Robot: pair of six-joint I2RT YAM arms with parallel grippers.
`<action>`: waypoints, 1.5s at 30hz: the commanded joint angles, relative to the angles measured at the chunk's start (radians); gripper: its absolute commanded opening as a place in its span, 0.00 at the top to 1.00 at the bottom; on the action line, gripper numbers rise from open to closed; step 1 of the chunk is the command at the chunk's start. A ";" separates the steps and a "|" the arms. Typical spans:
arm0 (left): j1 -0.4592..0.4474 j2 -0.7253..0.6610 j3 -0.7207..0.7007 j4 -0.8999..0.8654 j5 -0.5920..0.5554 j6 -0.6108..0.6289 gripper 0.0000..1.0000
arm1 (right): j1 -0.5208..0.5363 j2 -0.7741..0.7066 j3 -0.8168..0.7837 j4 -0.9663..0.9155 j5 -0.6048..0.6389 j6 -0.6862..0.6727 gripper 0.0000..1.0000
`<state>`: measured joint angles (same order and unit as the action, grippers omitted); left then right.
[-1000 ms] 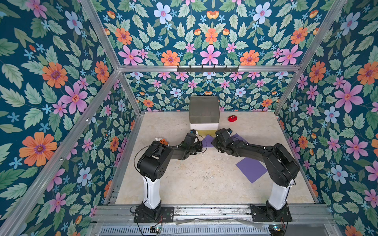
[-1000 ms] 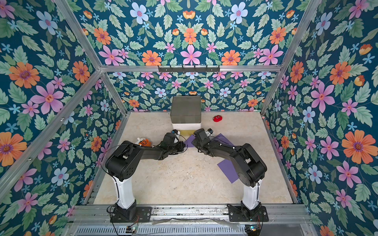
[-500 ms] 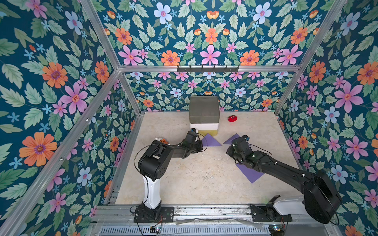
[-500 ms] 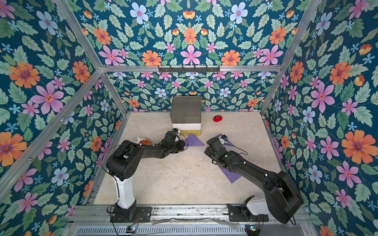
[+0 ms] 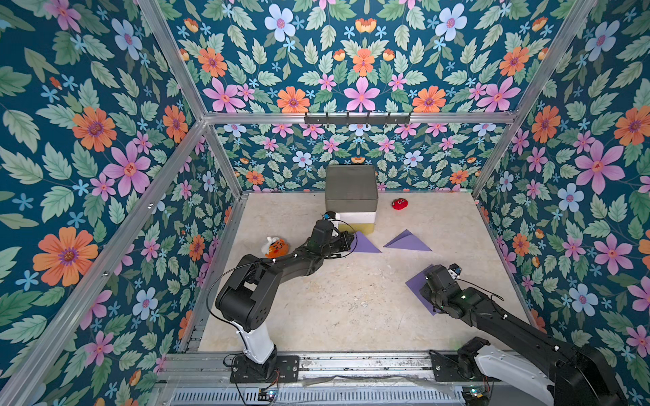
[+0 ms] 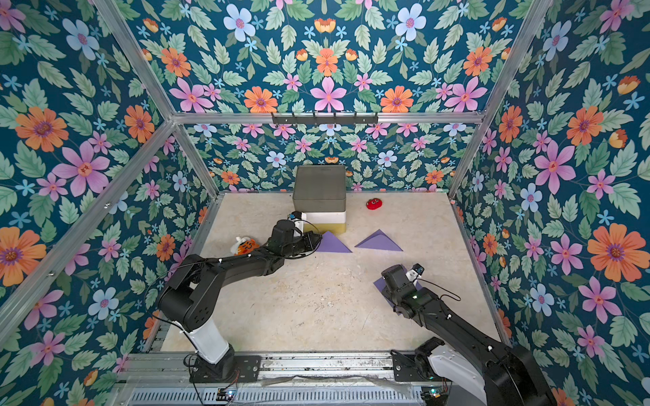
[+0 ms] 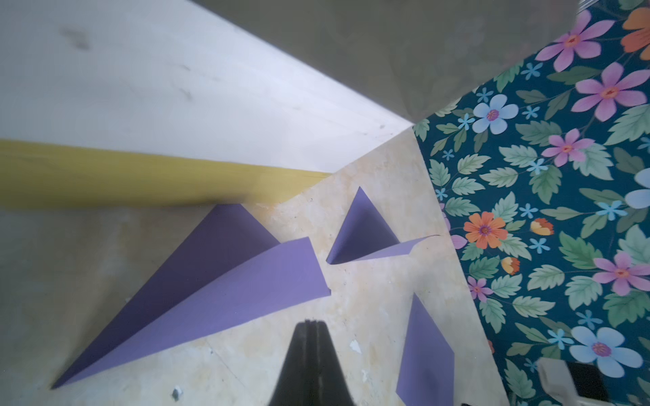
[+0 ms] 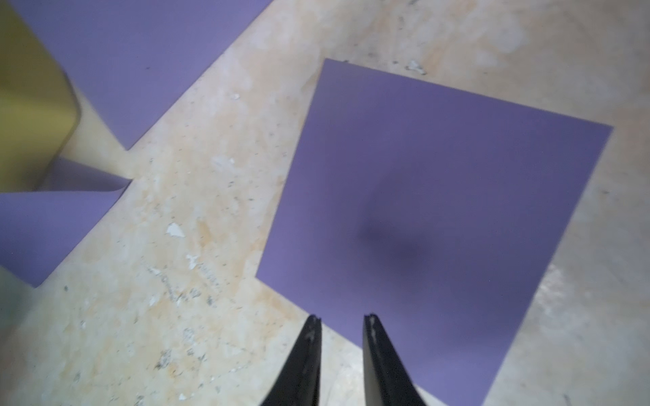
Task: Fold the square paper diagonally
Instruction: Move the paper to the center of the board.
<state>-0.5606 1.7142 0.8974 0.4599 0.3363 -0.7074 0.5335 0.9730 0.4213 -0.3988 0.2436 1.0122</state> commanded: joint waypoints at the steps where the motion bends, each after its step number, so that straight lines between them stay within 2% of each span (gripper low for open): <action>1: -0.012 -0.060 -0.043 0.046 0.002 -0.035 0.98 | -0.054 -0.019 -0.026 0.020 -0.022 -0.013 0.74; 5: -0.017 -0.165 -0.137 0.052 -0.017 -0.038 0.93 | -0.114 0.023 -0.036 0.072 -0.064 -0.046 0.74; 11: -0.018 -0.328 -0.287 0.046 -0.056 -0.045 0.80 | -0.115 0.154 -0.004 0.102 -0.081 -0.093 0.77; 15: -0.018 -0.428 -0.378 0.039 -0.082 -0.057 0.75 | -0.104 0.226 0.012 0.122 -0.116 -0.113 0.79; 22: -0.016 -0.611 -0.499 -0.038 -0.185 -0.069 0.68 | 0.082 0.391 0.109 0.110 -0.082 -0.053 0.81; 27: -0.016 -0.697 -0.565 -0.089 -0.227 -0.097 0.68 | 0.328 0.513 0.200 0.110 -0.040 0.114 0.82; 30: -0.017 -0.748 -0.604 -0.123 -0.240 -0.128 0.70 | 0.439 0.582 0.234 0.206 -0.081 0.235 0.83; 33: -0.017 -0.809 -0.641 -0.167 -0.245 -0.152 0.70 | 0.521 0.660 0.316 0.244 -0.106 0.284 0.83; 36: -0.023 -0.862 -0.690 -0.172 -0.229 -0.175 0.71 | 0.574 0.731 0.411 0.208 -0.084 0.312 0.84; 39: -0.028 -0.905 -0.706 -0.223 -0.233 -0.175 0.74 | 0.583 0.733 0.430 0.223 -0.098 0.322 0.84; 42: -0.033 -0.920 -0.712 -0.251 -0.221 -0.167 0.75 | 0.585 0.695 0.421 0.229 -0.085 0.324 0.83; 45: -0.053 -0.903 -0.716 -0.236 -0.204 -0.175 0.76 | 0.585 0.576 0.426 0.177 -0.024 0.287 0.76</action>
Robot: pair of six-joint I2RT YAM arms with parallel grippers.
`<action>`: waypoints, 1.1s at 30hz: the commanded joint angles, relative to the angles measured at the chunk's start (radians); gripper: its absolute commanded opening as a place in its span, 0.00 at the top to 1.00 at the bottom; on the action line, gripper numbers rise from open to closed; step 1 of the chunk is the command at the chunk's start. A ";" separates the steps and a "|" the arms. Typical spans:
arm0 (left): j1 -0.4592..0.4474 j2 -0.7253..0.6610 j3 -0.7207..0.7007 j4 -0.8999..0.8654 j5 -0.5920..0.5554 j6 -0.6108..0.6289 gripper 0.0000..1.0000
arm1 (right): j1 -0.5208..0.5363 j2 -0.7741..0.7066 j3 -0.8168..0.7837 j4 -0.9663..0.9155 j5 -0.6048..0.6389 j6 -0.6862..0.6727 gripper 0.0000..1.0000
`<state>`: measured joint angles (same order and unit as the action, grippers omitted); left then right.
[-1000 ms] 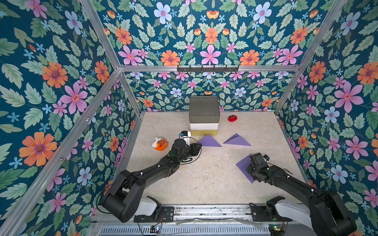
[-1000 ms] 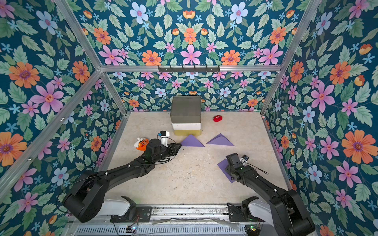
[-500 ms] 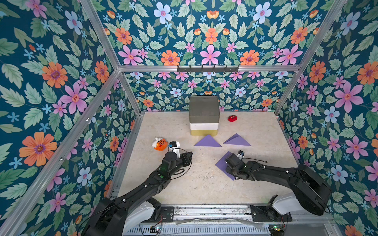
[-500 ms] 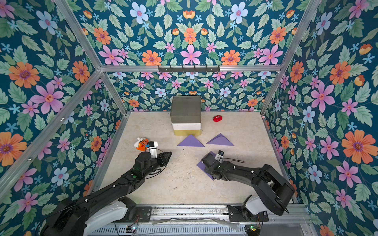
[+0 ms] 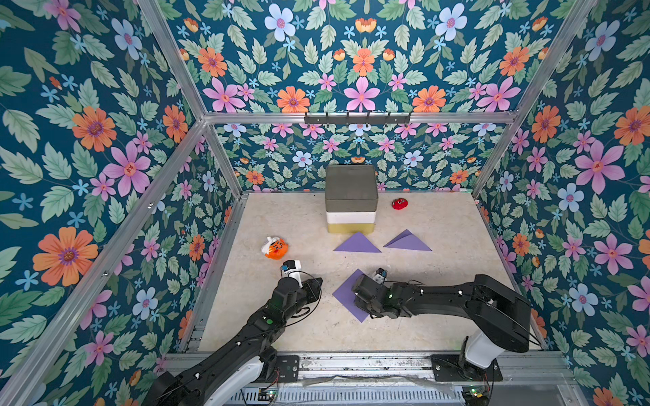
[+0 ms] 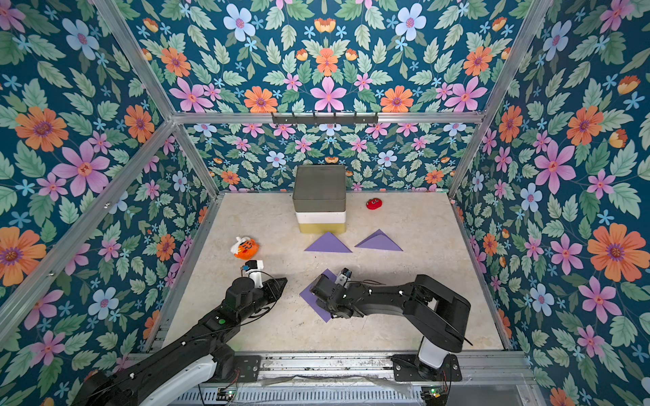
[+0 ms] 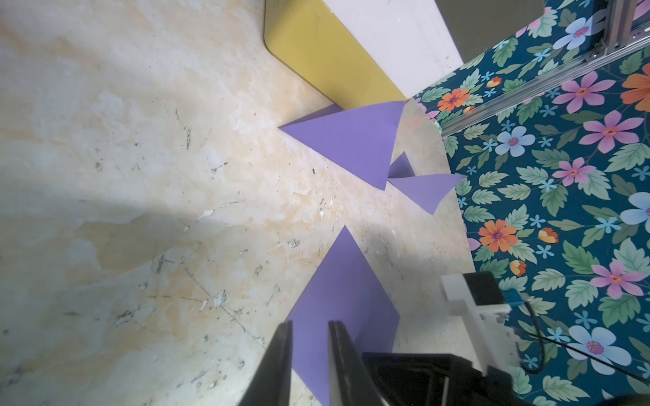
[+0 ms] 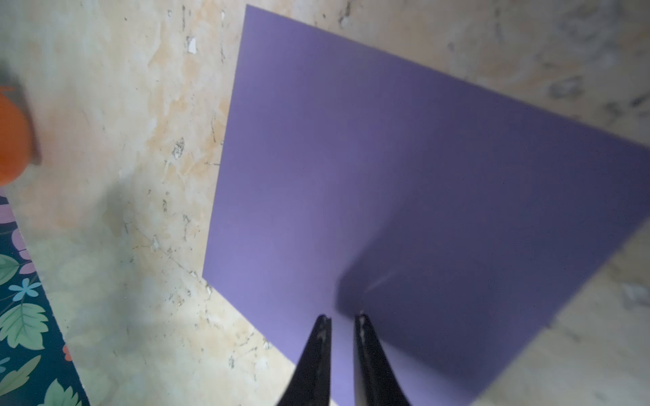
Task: Fold the square paper diagonally
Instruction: Move the paper to the center of the board, then fold the paper at the center of the board.
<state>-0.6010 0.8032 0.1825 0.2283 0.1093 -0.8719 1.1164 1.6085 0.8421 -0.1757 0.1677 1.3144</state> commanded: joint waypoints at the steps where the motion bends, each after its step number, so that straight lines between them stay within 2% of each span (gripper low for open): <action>1: -0.026 0.017 -0.002 0.010 0.022 -0.016 0.78 | 0.002 -0.102 -0.002 -0.056 0.072 -0.029 0.73; 5: -0.111 0.096 0.028 0.054 -0.013 -0.017 0.79 | 0.002 -0.312 -0.064 -0.092 0.163 -0.090 0.48; 7: -0.164 0.162 0.063 0.068 -0.046 -0.007 0.80 | -0.001 -0.414 -0.107 -0.118 0.225 -0.124 0.42; 9: -0.200 0.222 0.085 0.095 -0.080 -0.014 0.82 | -0.014 -0.507 -0.155 -0.147 0.274 -0.154 0.39; 12: -0.203 0.294 0.096 0.140 -0.092 -0.051 0.84 | -0.055 -0.637 -0.240 -0.169 0.297 -0.203 0.32; 15: -0.205 0.354 0.117 0.162 -0.063 -0.047 0.84 | -0.123 -0.756 -0.292 -0.232 0.290 -0.215 0.26; 19: -0.208 0.421 0.153 0.148 -0.026 -0.033 0.85 | -0.220 -0.877 -0.368 -0.202 0.194 -0.320 0.24; 22: -0.223 0.436 0.162 0.162 -0.015 -0.027 0.85 | -0.239 -0.941 -0.430 -0.133 0.138 -0.382 0.24; 24: -0.225 0.441 0.174 0.126 -0.033 -0.027 0.84 | -0.240 -0.948 -0.448 -0.083 0.111 -0.411 0.24; 25: -0.226 0.445 0.181 0.103 -0.043 -0.029 0.84 | -0.243 -0.931 -0.449 -0.070 0.097 -0.416 0.21; 26: -0.226 0.454 0.189 0.078 -0.051 -0.024 0.84 | -0.250 -0.899 -0.441 -0.064 0.090 -0.425 0.01; 31: -0.227 0.492 0.214 0.001 -0.068 -0.012 0.85 | -0.276 -0.674 -0.344 -0.084 0.045 -0.474 0.01; 33: -0.227 0.499 0.213 -0.007 -0.067 -0.010 0.87 | -0.276 -0.589 -0.303 -0.080 0.030 -0.487 0.05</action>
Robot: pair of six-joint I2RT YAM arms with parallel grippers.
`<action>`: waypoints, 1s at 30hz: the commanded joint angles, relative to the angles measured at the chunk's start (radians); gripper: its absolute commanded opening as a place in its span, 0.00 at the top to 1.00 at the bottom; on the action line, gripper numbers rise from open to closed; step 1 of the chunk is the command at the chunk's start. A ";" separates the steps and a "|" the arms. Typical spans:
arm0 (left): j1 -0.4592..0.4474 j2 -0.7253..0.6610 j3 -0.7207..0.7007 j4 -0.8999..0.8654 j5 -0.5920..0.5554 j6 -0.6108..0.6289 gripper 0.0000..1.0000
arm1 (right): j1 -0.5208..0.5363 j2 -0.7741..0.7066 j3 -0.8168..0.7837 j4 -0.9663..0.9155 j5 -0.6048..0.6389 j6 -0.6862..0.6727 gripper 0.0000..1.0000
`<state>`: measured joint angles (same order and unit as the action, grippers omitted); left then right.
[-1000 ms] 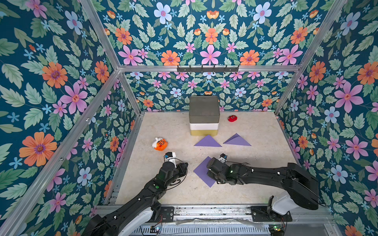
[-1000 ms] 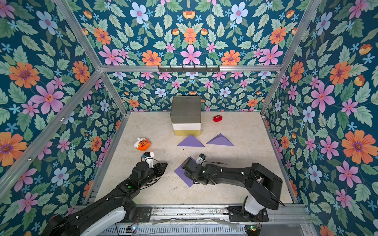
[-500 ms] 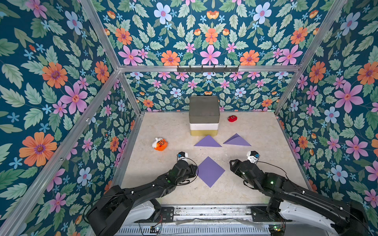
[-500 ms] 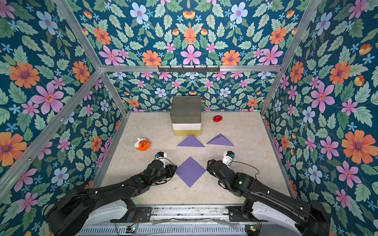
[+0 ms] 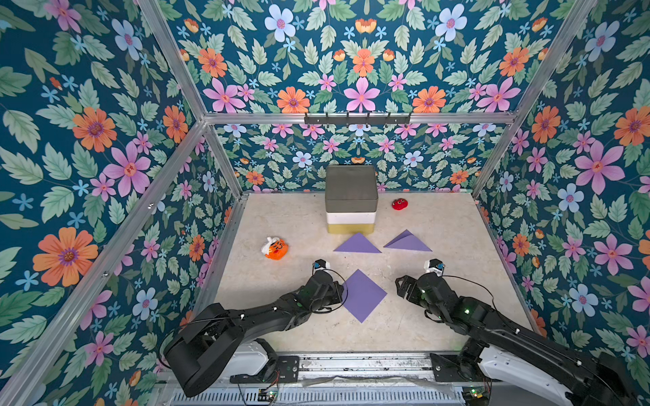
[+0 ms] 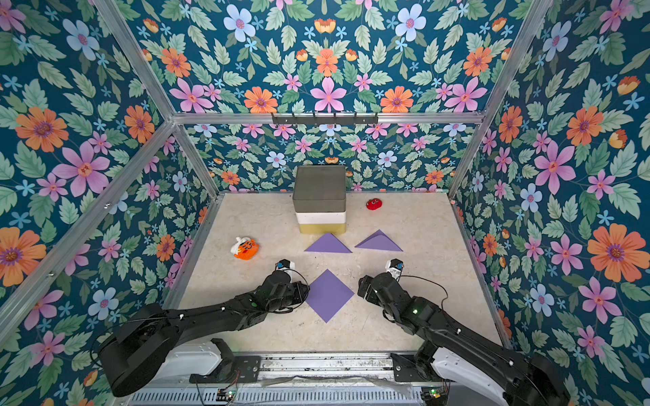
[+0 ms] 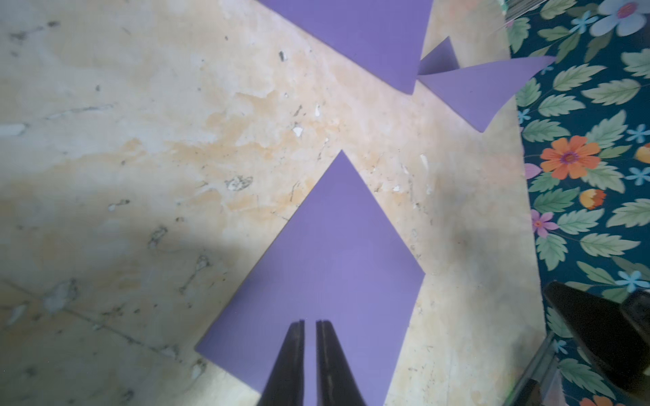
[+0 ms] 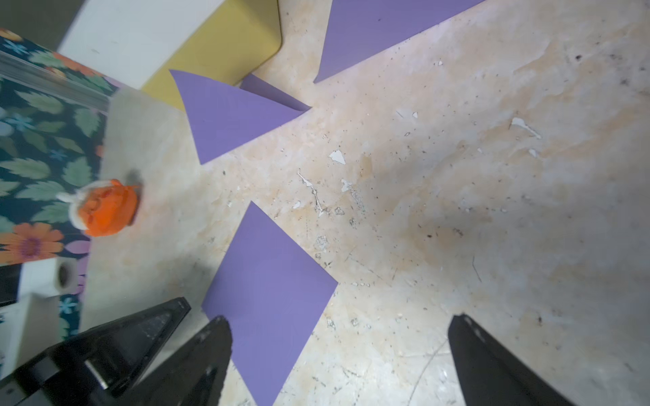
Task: Fold the square paper diagonally
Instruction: Fold the paper at the center of the board.
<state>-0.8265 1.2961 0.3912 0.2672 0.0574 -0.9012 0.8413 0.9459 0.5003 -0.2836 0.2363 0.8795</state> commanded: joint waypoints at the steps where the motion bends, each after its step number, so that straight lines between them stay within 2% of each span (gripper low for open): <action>1: -0.003 0.005 0.003 -0.049 -0.018 0.018 0.88 | -0.001 0.102 0.055 0.035 -0.044 -0.060 0.11; 2: -0.005 0.002 -0.001 -0.048 -0.022 0.013 0.88 | -0.001 0.137 0.069 0.048 -0.049 -0.071 0.20; 3: -0.008 -0.002 -0.005 -0.044 -0.025 0.011 0.88 | -0.001 0.167 0.078 0.063 -0.055 -0.080 0.33; 5: -0.011 -0.006 -0.010 -0.043 -0.032 0.002 0.89 | -0.002 0.227 0.097 0.087 -0.070 -0.091 0.49; 6: -0.011 -0.007 -0.013 -0.044 -0.037 -0.001 0.88 | -0.002 0.267 0.114 0.088 -0.083 -0.098 0.55; 9: -0.013 -0.004 -0.014 -0.038 -0.041 -0.010 0.88 | -0.002 0.367 0.165 0.073 -0.113 -0.111 0.66; 12: -0.016 0.003 -0.009 -0.025 -0.045 -0.016 0.89 | -0.002 0.439 0.198 0.066 -0.127 -0.119 0.69; 18: -0.022 0.035 0.000 -0.013 -0.053 -0.018 0.88 | -0.002 0.512 0.219 0.061 -0.142 -0.128 0.70; 30: -0.024 0.092 -0.003 -0.013 -0.060 -0.024 0.90 | -0.002 0.565 0.234 0.016 -0.135 -0.129 0.68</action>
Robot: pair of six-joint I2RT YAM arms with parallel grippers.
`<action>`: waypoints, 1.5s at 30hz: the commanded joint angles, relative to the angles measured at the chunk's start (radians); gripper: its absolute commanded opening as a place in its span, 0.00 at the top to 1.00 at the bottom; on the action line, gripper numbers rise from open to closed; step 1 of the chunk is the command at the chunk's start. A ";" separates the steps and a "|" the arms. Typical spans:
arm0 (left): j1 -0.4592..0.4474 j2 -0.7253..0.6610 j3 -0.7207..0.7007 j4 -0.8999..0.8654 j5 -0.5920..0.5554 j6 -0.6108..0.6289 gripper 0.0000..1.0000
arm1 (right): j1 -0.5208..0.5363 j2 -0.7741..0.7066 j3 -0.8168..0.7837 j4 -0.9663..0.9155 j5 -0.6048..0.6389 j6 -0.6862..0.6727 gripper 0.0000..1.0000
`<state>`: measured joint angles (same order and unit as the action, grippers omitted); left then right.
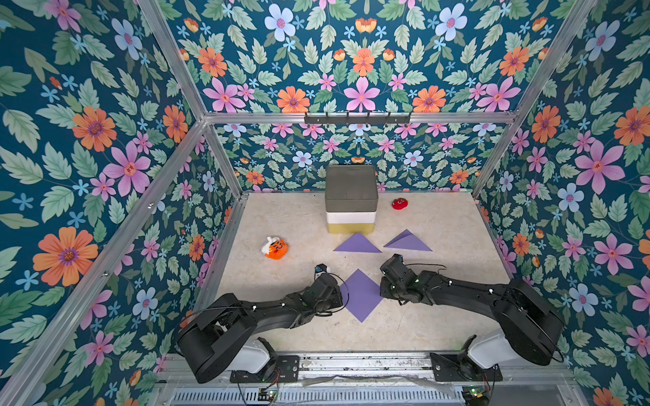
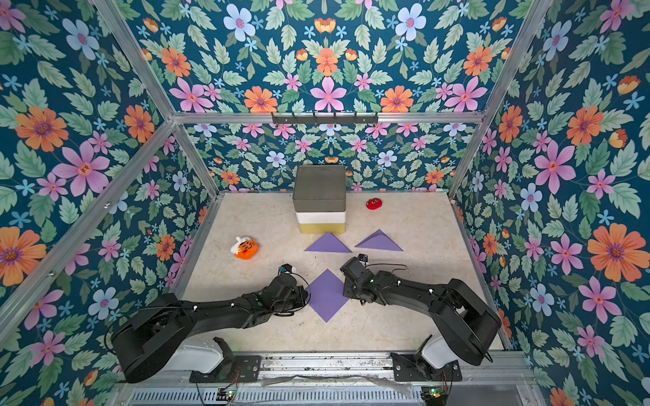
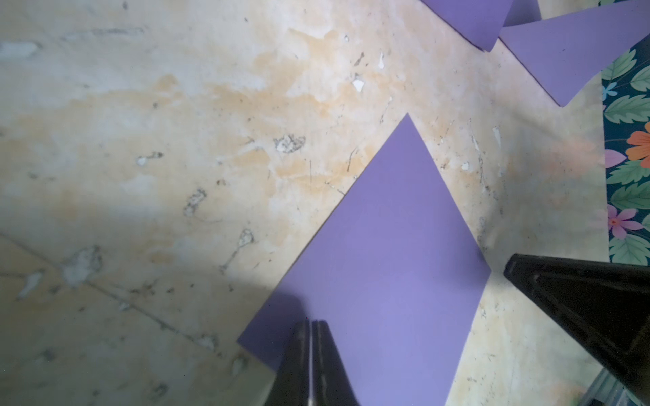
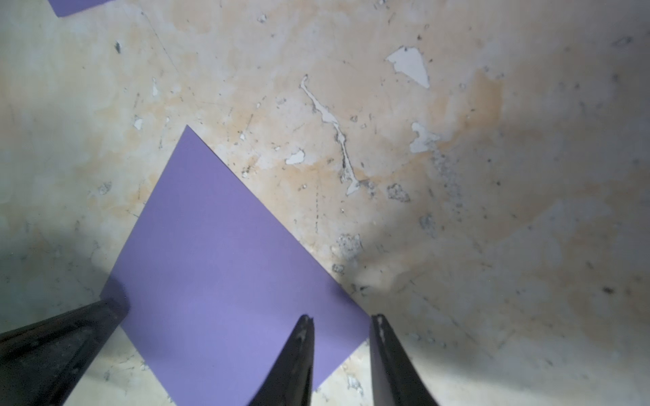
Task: Fold the square paper diagonally
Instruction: Fold the paper at the center of the board.
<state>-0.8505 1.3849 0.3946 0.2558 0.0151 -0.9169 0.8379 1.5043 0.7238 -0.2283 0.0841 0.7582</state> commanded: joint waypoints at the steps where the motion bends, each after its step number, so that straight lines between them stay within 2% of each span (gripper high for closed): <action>1: -0.001 0.004 -0.008 0.000 -0.020 -0.011 0.90 | 0.002 0.008 0.010 -0.046 0.022 -0.008 0.68; 20: -0.019 0.014 -0.029 0.020 -0.034 -0.022 0.91 | 0.021 0.108 0.072 -0.125 0.055 0.000 0.69; 25: -0.024 0.036 -0.025 0.026 -0.036 -0.022 0.91 | 0.021 0.109 0.075 -0.096 0.033 0.009 0.69; 34: -0.031 0.039 -0.034 0.033 -0.048 -0.027 0.92 | 0.020 0.058 0.028 0.104 -0.048 0.073 0.69; 41: -0.036 0.046 -0.037 0.048 -0.058 -0.034 0.93 | 0.010 -0.038 -0.086 0.444 -0.154 0.165 0.67; 45: -0.039 0.054 -0.038 0.058 -0.064 -0.040 0.93 | 0.006 -0.072 -0.150 0.620 -0.191 0.212 0.59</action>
<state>-0.8890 1.4273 0.3618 0.3851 -0.0483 -0.9546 0.8448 1.4433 0.5957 0.1898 -0.0589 0.9138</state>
